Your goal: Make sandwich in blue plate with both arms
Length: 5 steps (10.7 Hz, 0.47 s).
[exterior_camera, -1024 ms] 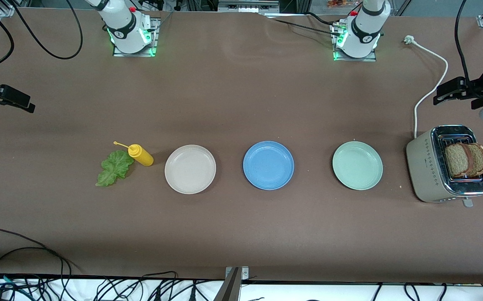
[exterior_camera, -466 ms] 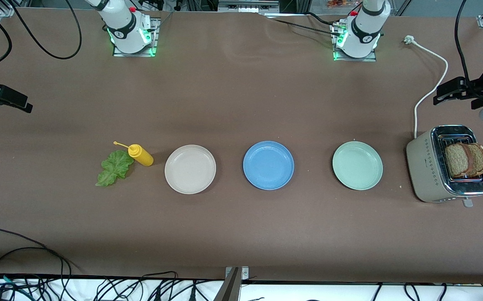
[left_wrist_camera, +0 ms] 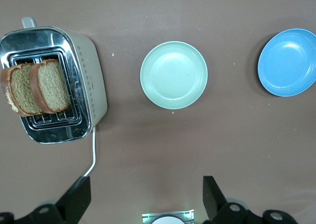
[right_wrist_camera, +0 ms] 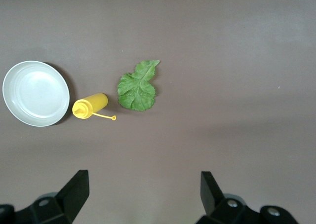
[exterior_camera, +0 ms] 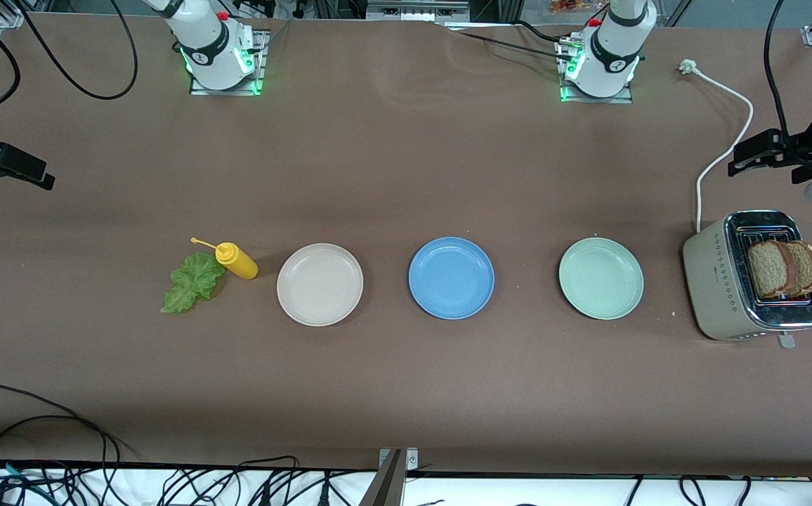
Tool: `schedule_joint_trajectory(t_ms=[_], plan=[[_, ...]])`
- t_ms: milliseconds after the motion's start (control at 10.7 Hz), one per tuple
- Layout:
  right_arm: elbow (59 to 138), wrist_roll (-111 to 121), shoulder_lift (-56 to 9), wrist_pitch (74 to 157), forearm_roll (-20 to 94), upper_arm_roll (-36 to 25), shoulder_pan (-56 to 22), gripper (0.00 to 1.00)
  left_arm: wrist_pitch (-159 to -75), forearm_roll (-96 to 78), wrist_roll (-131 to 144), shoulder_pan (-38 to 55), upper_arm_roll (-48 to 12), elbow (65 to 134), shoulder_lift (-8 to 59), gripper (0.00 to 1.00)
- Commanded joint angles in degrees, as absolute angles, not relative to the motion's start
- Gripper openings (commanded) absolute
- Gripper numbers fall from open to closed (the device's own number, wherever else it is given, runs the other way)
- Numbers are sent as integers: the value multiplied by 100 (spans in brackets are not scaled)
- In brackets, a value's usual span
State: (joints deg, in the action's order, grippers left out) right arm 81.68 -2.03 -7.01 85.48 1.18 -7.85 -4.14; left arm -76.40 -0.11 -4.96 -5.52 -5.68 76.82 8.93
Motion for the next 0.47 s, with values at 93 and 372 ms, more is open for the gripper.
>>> schedule_joint_trajectory(t_ms=[93,372], plan=[[7998,-272,-756,8420,97,-817,-431,100,-7532,97,-562,-545,-571,7436,1011,100],[7998,-272,-756,8420,97,-817,-431,100,-7532,105,-571,-562,-571,7436,1002,100]])
